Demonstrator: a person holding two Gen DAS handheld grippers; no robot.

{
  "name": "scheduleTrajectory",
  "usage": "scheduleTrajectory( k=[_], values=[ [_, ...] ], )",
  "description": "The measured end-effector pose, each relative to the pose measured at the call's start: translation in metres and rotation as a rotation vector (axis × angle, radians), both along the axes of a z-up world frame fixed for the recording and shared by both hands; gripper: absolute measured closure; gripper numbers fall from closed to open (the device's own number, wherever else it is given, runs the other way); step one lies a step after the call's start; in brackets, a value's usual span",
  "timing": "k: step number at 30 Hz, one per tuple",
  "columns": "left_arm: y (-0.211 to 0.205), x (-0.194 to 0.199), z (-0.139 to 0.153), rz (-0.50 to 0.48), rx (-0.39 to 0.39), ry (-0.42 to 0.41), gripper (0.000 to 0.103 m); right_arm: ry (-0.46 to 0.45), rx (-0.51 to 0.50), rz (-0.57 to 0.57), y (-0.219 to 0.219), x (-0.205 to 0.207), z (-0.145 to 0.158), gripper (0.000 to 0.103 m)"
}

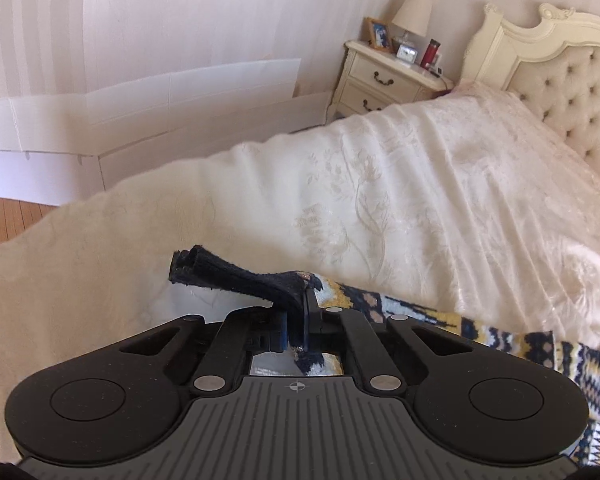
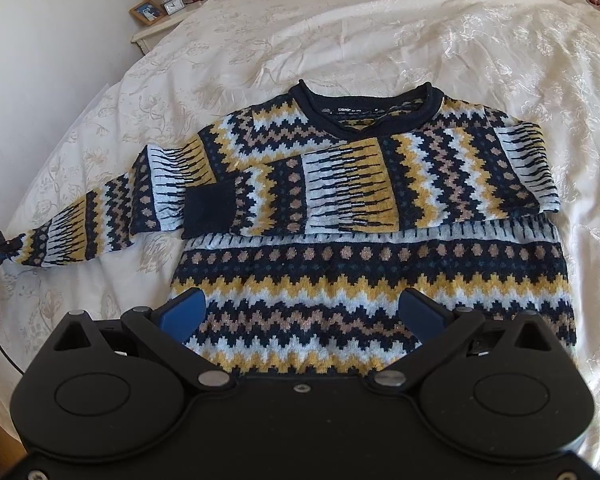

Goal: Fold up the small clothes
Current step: 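Lift the cuff with the left gripper, lay it across the chest, release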

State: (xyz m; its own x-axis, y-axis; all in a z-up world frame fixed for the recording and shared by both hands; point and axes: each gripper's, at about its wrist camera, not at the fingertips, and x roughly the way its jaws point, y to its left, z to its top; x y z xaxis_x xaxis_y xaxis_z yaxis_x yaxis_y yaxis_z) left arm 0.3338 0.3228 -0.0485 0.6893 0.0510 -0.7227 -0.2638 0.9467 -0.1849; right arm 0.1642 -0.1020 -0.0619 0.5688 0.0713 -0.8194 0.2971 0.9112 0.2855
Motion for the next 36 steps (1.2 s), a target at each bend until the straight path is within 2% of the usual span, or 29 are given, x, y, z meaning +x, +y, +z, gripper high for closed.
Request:
scheduleTrajectory(
  k=[6, 12, 21, 28, 32, 36],
  values=[
    [0.003, -0.005, 0.044, 0.027, 0.072, -0.085, 0.097, -0.012, 0.017, -0.014, -0.006, -0.001, -0.001, 0.001],
    [-0.047, -0.005, 0.079, -0.143, 0.204, -0.152, 0.097, -0.017, 0.035, 0.001, -0.011, -0.008, -0.004, 0.001],
    [-0.151, -0.017, 0.106, -0.342, 0.191, -0.224, 0.097, -0.019, 0.055, -0.017, -0.042, -0.029, -0.006, 0.001],
    [-0.245, -0.022, 0.099, -0.517, 0.150, -0.242, 0.097, -0.017, 0.069, -0.051, -0.072, -0.046, -0.011, 0.001],
    [-0.301, -0.027, 0.081, -0.606, 0.131, -0.226, 0.096, -0.017, 0.080, -0.063, -0.085, -0.054, -0.014, 0.001],
    [-0.351, -0.028, 0.054, -0.660, 0.139, -0.172, 0.096, -0.015, 0.086, -0.070, -0.097, -0.061, -0.016, 0.001]
  ],
)
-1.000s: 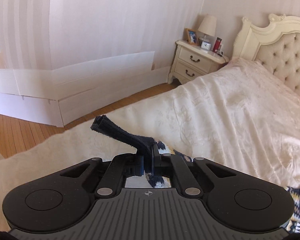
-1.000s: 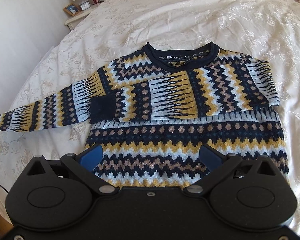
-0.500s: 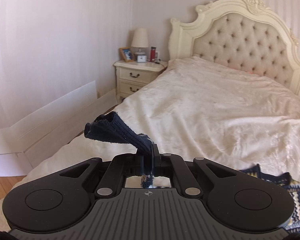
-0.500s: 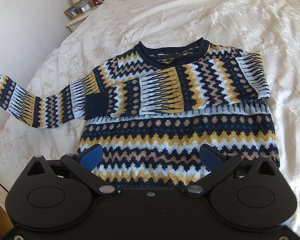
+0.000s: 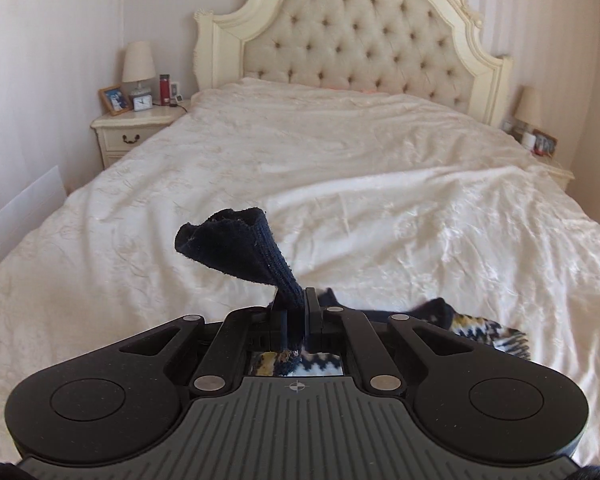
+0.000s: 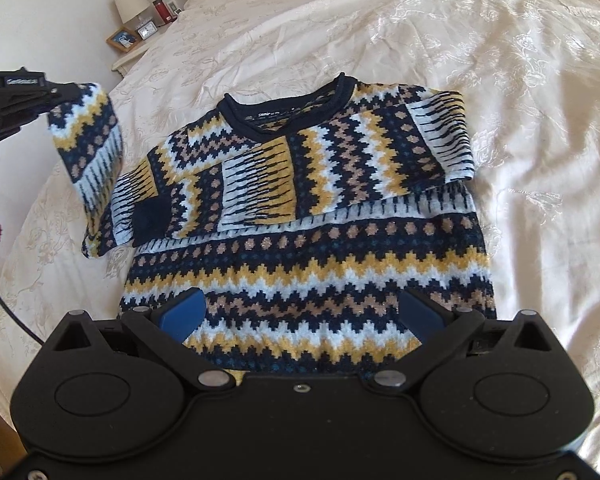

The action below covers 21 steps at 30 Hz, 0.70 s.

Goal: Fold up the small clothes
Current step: 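Lift the cuff with the left gripper, lay it across the chest, release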

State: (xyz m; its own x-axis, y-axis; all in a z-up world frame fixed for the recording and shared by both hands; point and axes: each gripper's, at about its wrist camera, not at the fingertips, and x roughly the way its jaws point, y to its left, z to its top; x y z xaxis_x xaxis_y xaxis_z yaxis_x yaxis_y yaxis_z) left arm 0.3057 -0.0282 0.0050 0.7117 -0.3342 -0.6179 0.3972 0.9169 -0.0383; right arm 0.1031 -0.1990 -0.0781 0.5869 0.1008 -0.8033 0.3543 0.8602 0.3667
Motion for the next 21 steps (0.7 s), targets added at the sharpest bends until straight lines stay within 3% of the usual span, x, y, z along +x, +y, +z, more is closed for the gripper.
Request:
scheduleTrajectory(
  k=[5, 11, 17, 21],
  values=[
    [-0.050, -0.005, -0.030, -0.056, 0.021, 0.073, 0.095, 0.004, -0.004, -0.008, -0.017, -0.006, -0.001, 0.001],
    [-0.081, -0.021, -0.042, -0.154, 0.046, 0.139, 0.067, 0.010, -0.003, -0.022, -0.031, -0.006, -0.004, 0.001],
    [-0.074, -0.041, -0.043, -0.210, 0.069, 0.110, 0.060, 0.012, 0.000, -0.020, -0.034, 0.007, -0.009, 0.001],
    [-0.044, -0.049, -0.062, -0.178, 0.113, 0.164, 0.060, 0.010, -0.009, -0.002, -0.034, 0.023, -0.010, 0.001]
  ],
)
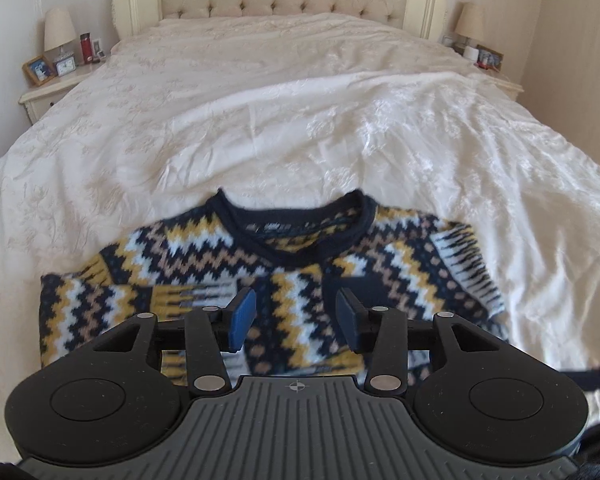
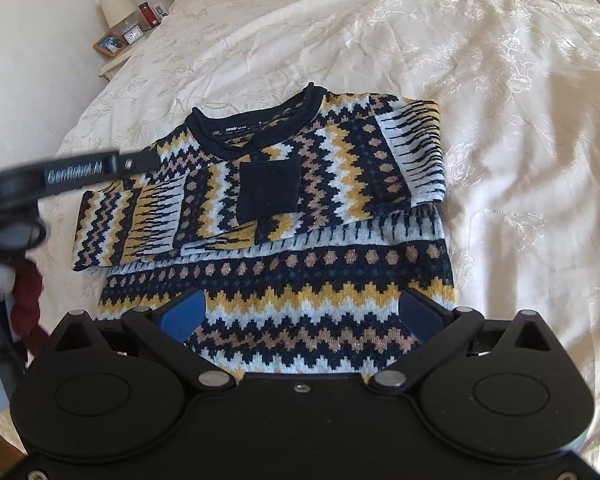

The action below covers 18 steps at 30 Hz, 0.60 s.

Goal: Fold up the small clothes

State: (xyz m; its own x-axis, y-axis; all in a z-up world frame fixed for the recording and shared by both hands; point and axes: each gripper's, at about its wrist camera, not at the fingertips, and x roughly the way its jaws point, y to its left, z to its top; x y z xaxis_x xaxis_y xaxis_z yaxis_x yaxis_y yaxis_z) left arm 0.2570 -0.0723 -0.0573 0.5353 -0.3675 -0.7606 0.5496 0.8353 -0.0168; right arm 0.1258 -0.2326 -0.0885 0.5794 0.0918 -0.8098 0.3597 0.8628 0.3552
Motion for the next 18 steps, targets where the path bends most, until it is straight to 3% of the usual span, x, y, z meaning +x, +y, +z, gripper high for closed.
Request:
scheduleTrajectory(
  k=[6, 10, 18],
  values=[
    [0.059, 0.005, -0.038, 0.144, 0.084, 0.115, 0.060, -0.020, 0.003, 0.043, -0.001, 0.038, -0.005, 0.001],
    [0.086, 0.017, -0.053, 0.234, 0.116, 0.139, 0.060, -0.014, 0.006, 0.057, -0.004, 0.067, -0.012, 0.001],
    [0.104, 0.038, -0.077, 0.304, 0.148, 0.179, 0.060, 0.008, 0.011, 0.089, -0.011, 0.111, -0.028, 0.001]
  ],
)
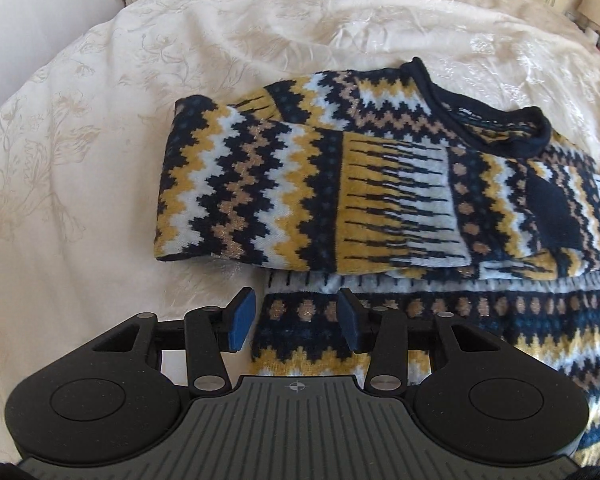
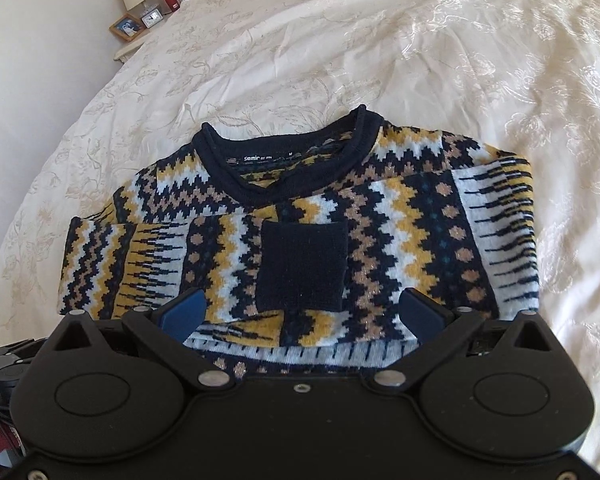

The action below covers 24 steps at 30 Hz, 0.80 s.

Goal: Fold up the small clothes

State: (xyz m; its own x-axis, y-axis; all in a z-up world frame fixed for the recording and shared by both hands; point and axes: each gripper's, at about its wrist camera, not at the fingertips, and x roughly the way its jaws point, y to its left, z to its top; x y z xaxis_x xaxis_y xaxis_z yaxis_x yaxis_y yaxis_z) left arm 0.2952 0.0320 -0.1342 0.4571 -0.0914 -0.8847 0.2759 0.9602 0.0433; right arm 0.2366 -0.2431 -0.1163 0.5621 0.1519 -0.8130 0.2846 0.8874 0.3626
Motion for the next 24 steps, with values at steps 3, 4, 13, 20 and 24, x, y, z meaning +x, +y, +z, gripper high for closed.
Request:
scheduleTrajectory(
  k=[3, 4, 13, 20, 24],
  values=[
    [0.005, 0.006, -0.014, 0.032, 0.001, 0.046, 0.059, 0.007, 0.019, -0.007, -0.004, 0.011, -0.008, 0.013],
    [0.006, 0.008, -0.017, 0.040, -0.001, 0.058, 0.058, 0.013, 0.028, -0.010, -0.006, 0.015, -0.011, 0.018],
    [0.009, 0.017, -0.025, 0.059, -0.026, 0.090, 0.054, 0.055, 0.121, -0.024, -0.012, 0.031, -0.037, 0.047],
    [0.008, 0.017, -0.026, 0.059, -0.024, 0.083, 0.051, -0.022, 0.192, 0.012, -0.008, 0.026, -0.013, 0.088],
    [0.007, 0.017, -0.026, 0.058, -0.017, 0.083, 0.051, -0.157, 0.185, 0.038, -0.010, 0.009, 0.039, 0.088]
  ],
)
